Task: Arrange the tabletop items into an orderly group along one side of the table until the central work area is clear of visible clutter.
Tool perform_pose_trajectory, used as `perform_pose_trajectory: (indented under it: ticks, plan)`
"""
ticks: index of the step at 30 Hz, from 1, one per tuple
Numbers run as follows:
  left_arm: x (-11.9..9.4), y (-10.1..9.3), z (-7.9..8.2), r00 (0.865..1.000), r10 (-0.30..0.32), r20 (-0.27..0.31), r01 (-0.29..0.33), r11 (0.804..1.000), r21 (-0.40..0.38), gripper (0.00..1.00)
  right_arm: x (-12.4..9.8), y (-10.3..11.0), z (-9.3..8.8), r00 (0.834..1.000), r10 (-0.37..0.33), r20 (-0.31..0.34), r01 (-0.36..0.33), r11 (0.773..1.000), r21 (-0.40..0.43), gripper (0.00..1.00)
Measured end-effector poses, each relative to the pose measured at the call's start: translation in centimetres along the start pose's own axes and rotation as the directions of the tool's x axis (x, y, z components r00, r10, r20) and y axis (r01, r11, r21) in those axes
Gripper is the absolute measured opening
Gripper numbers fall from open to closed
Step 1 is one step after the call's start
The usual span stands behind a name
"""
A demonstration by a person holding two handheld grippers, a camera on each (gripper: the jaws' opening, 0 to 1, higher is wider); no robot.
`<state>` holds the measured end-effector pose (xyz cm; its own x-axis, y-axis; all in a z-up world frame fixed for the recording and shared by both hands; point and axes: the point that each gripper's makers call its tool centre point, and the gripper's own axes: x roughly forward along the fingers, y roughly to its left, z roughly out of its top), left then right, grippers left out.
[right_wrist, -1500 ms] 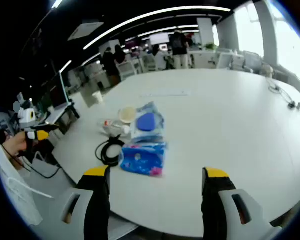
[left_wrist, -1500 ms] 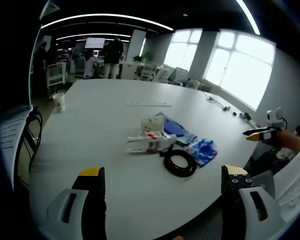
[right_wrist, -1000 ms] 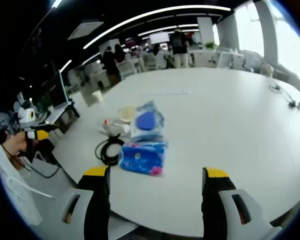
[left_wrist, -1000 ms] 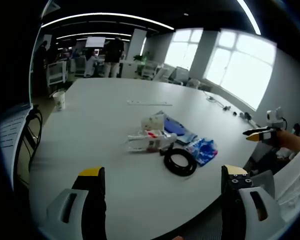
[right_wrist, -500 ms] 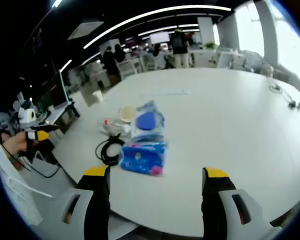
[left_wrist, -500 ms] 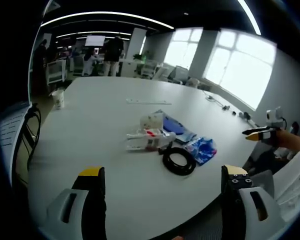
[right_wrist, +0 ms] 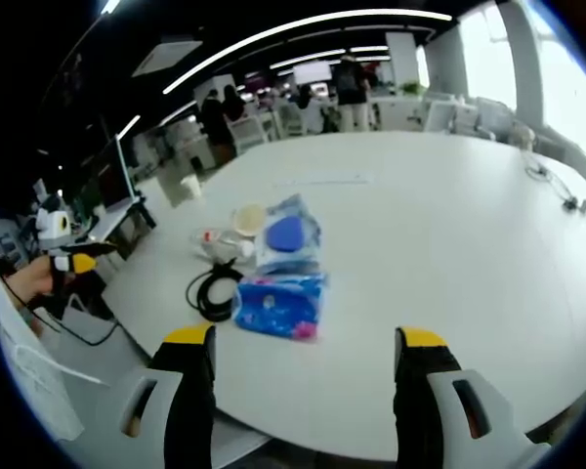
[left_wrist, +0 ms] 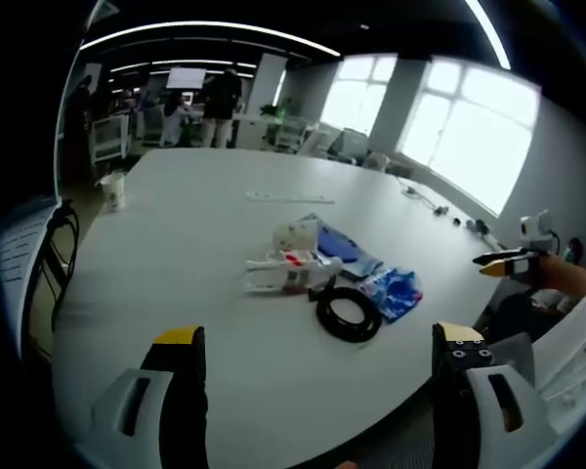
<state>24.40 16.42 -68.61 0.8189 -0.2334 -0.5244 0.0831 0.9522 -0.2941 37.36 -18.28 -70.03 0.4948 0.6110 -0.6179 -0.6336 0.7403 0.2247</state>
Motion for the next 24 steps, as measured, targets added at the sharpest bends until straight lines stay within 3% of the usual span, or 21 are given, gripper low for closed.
perform_pose_trajectory:
  ticks: [24]
  plan:
    - [1.3, 0.8, 0.0, 1.000, -0.010, -0.029, 0.010, 1.000, 0.007, 0.93, 0.5, -0.2, -0.5, 1.000, 0.000, -0.020, 0.000, 1.000, 0.010, 0.71]
